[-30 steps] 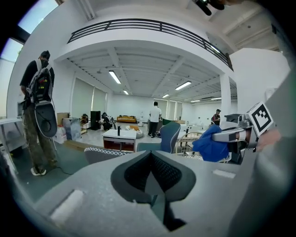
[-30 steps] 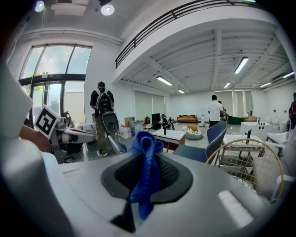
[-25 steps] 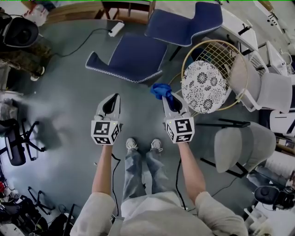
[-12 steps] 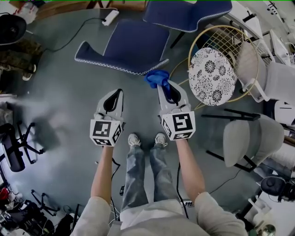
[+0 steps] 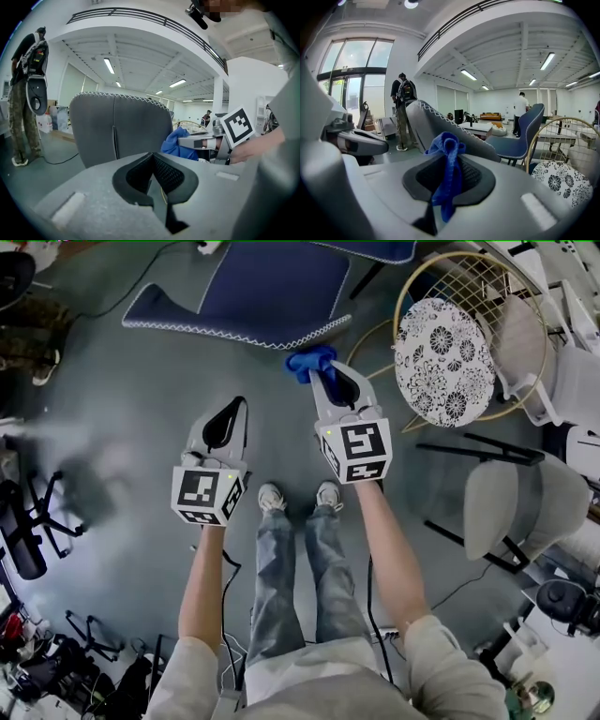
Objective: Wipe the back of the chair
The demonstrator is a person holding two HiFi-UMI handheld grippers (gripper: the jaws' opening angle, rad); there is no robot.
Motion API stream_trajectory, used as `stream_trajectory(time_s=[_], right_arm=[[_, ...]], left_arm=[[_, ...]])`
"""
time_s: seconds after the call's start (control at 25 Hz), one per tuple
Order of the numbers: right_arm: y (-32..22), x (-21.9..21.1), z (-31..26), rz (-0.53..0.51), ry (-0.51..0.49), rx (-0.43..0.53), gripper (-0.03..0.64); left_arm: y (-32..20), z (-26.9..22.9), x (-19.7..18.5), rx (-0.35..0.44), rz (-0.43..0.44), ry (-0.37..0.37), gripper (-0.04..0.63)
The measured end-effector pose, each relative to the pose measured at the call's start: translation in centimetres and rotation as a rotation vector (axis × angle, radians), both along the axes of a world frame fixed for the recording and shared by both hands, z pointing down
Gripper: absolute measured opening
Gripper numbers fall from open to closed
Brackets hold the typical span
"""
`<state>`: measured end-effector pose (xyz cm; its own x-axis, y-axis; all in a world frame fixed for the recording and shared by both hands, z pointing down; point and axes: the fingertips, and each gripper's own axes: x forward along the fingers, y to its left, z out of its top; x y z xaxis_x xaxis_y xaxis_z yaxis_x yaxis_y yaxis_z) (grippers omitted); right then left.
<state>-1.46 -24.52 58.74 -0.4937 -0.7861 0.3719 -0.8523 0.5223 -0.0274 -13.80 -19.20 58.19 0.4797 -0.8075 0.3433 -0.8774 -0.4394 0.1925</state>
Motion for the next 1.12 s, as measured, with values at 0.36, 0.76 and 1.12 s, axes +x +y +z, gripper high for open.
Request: stream_trajectory(time_s=[0.36, 0.76, 1.12], right_arm=[[-2.4, 0.9, 7.6, 0.000, 0.040, -0.111, 0.055], [-3.4, 1.9, 13.3, -0.001, 0.079, -0.204, 0.055], [0.3, 2.8, 9.6, -0.013, 0.070, -0.138, 0.055]], left_arm=[[-0.1, 0.8, 0.4, -0.011, -0.015, 0.002, 0.005], [-0.5, 1.0, 0.8, -0.016, -0.021, -0.001, 0.005], [-0.1, 0.9, 1.2, -0.018, -0.025, -0.001, 0.005]])
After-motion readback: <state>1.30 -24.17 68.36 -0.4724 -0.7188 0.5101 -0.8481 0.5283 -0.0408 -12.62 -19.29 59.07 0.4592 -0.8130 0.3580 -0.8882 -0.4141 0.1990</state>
